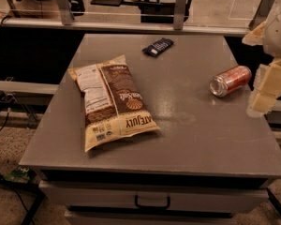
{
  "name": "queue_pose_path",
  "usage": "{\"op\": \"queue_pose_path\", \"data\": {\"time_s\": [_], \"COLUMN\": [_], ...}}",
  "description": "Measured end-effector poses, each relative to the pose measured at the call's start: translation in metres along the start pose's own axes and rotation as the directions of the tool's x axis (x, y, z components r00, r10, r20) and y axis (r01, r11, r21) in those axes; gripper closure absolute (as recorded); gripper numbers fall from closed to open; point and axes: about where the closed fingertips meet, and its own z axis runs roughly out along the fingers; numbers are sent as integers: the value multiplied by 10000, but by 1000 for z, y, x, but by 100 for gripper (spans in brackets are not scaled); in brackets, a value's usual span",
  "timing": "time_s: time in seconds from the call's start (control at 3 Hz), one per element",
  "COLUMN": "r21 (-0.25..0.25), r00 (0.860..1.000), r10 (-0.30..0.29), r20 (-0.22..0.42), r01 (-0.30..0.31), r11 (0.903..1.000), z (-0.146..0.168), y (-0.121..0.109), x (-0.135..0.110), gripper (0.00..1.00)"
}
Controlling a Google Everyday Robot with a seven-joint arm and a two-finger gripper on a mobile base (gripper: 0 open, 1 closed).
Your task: Place coke can upright
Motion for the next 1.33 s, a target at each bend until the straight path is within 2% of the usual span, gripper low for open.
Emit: {"op": "queue_pose_path", "data": {"time_s": [0.33, 0.67, 1.0, 1.33], "r21": [-168, -327, -608, -925], "r00": [9972, 9904, 9762, 9491], "r10": [-748, -1379, -2169, -3143], "r20": [39, 41, 8, 185], "r01": [749, 1379, 2165, 3146], "r11": [9971, 9899, 9744, 9447], "z": [23, 44, 67, 89], "y": [-35, -65, -95, -121], "x": [9, 19, 29, 37], "gripper": [0, 0, 0, 0]}}
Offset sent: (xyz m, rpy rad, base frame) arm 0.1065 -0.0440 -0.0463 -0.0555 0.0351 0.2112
